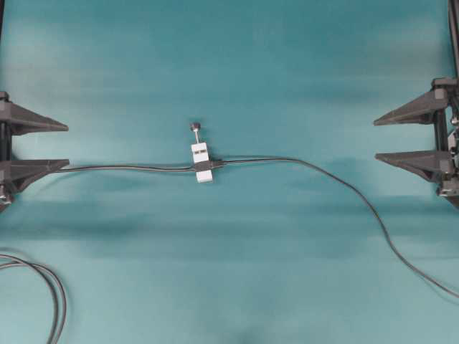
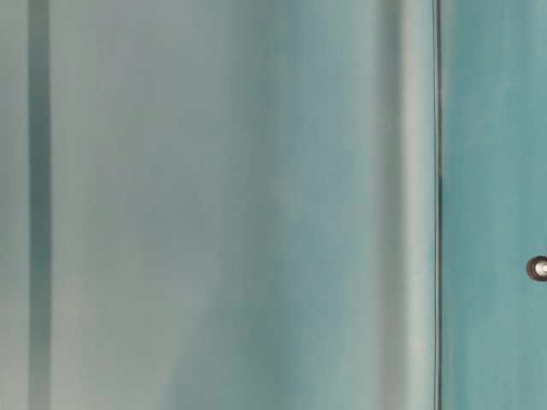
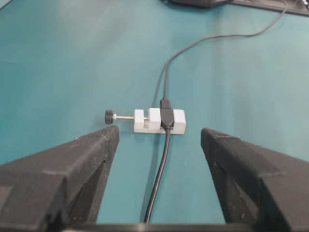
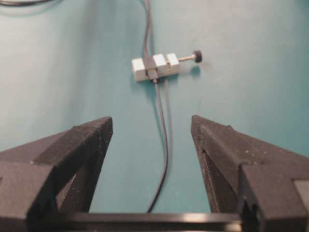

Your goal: Insert the USB cable into the female connector supported by the left arm.

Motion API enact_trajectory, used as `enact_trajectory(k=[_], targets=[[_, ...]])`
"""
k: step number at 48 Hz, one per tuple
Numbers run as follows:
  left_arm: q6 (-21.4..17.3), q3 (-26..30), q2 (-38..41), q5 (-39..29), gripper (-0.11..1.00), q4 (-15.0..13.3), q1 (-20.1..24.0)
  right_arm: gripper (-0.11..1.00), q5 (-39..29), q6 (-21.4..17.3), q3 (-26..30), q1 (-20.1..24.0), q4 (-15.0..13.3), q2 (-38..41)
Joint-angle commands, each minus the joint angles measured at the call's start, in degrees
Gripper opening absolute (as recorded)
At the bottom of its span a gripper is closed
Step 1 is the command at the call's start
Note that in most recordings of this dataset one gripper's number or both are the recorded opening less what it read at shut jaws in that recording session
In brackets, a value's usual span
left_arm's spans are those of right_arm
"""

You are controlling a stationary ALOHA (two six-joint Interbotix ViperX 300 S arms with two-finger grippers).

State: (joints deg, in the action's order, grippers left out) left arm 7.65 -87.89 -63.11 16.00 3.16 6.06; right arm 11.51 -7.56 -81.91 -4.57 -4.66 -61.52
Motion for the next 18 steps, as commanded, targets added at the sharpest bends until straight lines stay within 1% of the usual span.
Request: enact_trajectory(k=[1,18], targets=[[-0.1,0.8,0.5,0.4,0.78,0.2,0.0,0.71,0.4,0.4,0.5,-0.1,-0.1,0.3],[-0.1,0.8,0.5,0.0,0.78,0.2,0.1,0.71,0.3,0.4,0.2,-0.2,-0.2,0.3]])
